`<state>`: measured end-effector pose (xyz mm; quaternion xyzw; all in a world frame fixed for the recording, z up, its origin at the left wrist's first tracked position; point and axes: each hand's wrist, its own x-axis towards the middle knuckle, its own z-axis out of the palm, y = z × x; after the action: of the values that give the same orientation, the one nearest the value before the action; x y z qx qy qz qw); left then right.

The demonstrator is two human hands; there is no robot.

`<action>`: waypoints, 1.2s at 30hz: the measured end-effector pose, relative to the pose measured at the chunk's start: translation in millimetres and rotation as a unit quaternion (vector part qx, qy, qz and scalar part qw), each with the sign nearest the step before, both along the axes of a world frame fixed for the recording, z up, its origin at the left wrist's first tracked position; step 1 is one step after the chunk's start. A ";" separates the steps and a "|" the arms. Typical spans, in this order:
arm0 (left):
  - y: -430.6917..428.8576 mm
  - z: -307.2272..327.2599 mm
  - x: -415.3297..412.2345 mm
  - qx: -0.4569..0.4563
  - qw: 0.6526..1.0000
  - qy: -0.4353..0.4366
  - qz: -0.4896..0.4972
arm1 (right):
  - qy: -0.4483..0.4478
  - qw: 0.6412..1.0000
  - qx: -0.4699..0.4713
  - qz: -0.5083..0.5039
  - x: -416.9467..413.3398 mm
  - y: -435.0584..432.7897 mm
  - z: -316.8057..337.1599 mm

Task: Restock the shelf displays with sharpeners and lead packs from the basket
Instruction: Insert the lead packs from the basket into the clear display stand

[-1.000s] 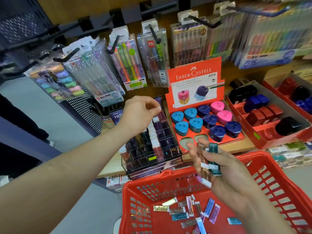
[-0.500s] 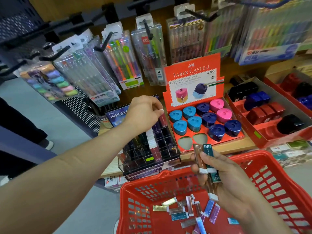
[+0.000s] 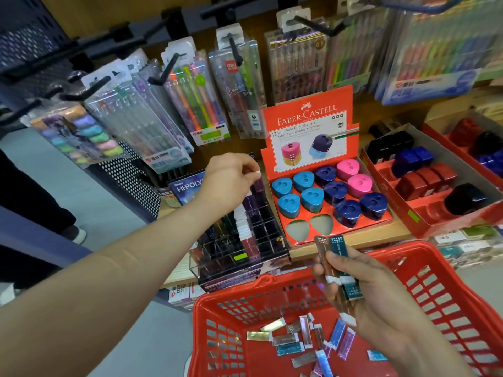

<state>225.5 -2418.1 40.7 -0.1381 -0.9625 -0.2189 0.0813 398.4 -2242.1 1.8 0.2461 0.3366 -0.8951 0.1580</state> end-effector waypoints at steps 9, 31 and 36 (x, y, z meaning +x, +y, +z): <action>1.9 3.0 -1.1 -0.086 0.996 0.015 -0.007 | -0.005 1.000 0.015 0.004 1.2 -0.3 -0.5; -3.4 27.1 8.9 -0.101 0.994 -0.025 -0.036 | 0.017 0.995 0.093 0.035 2.7 -6.4 7.1; -4.6 58.5 58.7 0.112 0.922 -0.360 -0.094 | 0.086 0.980 0.167 0.061 1.1 -17.5 21.3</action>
<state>284.2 -2422.7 99.2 -0.1295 -0.8790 -0.3664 -0.2763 399.4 -2259.6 23.1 0.1702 0.5078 -0.8330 0.1392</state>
